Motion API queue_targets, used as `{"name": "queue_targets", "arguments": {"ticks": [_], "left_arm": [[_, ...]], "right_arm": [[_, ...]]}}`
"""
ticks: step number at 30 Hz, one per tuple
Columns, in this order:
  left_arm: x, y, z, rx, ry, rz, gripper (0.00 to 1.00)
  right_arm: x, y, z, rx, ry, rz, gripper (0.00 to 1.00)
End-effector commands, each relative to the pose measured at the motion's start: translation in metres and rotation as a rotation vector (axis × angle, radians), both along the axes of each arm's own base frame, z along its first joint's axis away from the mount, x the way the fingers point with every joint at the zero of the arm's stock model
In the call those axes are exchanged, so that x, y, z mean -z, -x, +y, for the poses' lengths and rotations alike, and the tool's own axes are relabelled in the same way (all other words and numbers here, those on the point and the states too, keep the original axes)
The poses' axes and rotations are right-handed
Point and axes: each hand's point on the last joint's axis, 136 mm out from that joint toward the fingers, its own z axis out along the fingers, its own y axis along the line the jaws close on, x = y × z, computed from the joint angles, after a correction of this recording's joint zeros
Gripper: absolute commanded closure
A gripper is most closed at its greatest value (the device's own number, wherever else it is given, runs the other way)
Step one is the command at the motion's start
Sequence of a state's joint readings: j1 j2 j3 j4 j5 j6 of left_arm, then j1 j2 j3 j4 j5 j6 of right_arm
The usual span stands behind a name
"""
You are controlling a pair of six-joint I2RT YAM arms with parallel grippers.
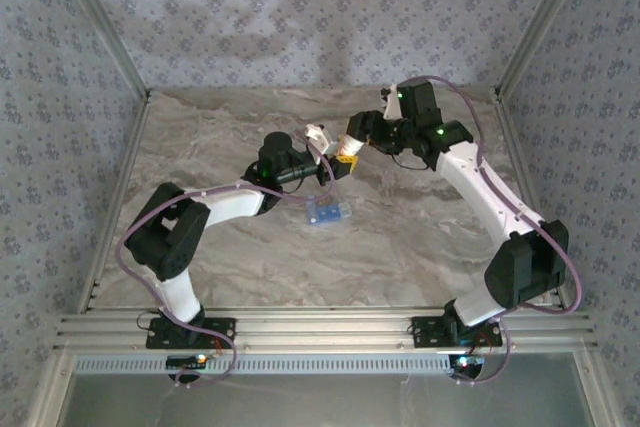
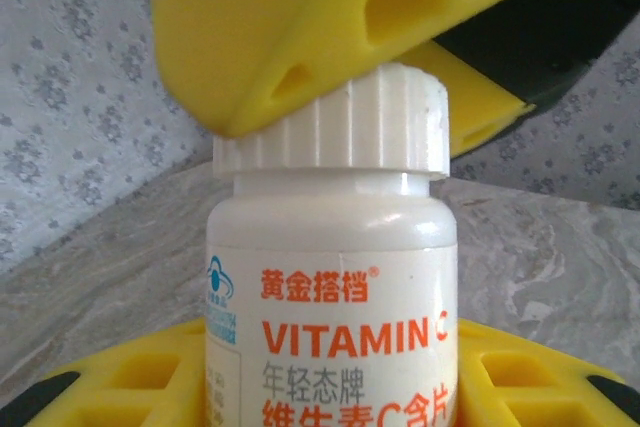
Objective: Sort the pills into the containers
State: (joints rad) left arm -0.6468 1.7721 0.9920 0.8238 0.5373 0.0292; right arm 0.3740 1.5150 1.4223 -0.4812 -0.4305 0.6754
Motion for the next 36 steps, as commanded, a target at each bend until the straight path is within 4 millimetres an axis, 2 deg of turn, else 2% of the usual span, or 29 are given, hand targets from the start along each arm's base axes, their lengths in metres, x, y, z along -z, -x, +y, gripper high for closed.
{"name": "queue_targets", "arguments": {"ticks": [1, 6, 9, 20, 29, 36], "left_arm": [[-0.029, -0.005, 0.006, -0.032, 0.058, -0.09, 1.0], [-0.031, 0.0, 0.004, 0.014, 0.063, -0.081, 1.0], [-0.034, 0.004, 0.001, 0.055, 0.071, -0.067, 1.0], [-0.038, 0.01, -0.006, 0.13, 0.084, -0.036, 1.0], [-0.034, 0.011, -0.007, 0.139, 0.075, -0.019, 1.0], [-0.034, 0.01, -0.007, 0.138, 0.075, -0.019, 1.0]], "right_arm": [[-0.018, 0.003, -0.013, 0.021, -0.006, -0.005, 0.37], [-0.03, 0.01, -0.025, -0.014, 0.052, -0.088, 0.23], [-0.03, 0.012, -0.026, -0.043, 0.085, -0.117, 0.19], [-0.023, 0.009, -0.014, -0.107, 0.097, -0.136, 0.19], [-0.031, 0.009, -0.003, -0.139, 0.08, -0.156, 0.21], [-0.028, 0.012, 0.006, -0.161, 0.081, -0.147, 0.28]]}}
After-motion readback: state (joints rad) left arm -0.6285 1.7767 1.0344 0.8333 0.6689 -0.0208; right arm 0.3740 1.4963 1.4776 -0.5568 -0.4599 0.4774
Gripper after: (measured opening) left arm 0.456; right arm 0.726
